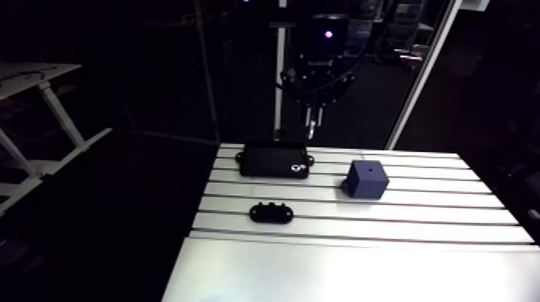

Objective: Pick up the M10 bolt and insert it into the hole until fully seated.

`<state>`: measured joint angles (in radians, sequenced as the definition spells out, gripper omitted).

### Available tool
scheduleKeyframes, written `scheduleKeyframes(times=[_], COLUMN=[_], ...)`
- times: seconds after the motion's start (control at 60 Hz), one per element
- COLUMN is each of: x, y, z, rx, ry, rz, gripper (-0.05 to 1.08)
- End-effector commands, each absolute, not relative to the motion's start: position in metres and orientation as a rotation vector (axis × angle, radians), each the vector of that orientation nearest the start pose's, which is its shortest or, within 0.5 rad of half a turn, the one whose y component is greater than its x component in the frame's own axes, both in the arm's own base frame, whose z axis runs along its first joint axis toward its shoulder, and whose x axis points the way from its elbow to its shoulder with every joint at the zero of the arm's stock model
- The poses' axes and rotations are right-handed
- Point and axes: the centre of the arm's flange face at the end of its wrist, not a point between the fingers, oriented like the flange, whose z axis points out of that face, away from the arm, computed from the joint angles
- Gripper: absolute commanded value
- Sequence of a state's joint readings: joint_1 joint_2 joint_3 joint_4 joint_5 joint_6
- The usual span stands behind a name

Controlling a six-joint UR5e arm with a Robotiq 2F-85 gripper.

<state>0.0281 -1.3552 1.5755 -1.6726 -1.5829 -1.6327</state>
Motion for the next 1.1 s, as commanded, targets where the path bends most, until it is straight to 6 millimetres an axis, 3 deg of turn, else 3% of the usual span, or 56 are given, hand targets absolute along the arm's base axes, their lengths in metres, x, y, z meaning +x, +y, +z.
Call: scheduleKeyframes(times=[0.017, 0.133, 0.383, 1.1], x=[-0.620, -0.630, -0.634, -0.629], y=[-0.073, -0.055, -0.045, -0.031], z=[0.392, 0.393, 0.388, 0.372], rx=[-0.035, -0.026, -0.008, -0.049], ry=[2.983, 2.962, 2.959, 2.933], rz=[-0.011, -0.023, -0.021, -0.036], gripper=[1.08, 1.08, 1.08, 1.08])
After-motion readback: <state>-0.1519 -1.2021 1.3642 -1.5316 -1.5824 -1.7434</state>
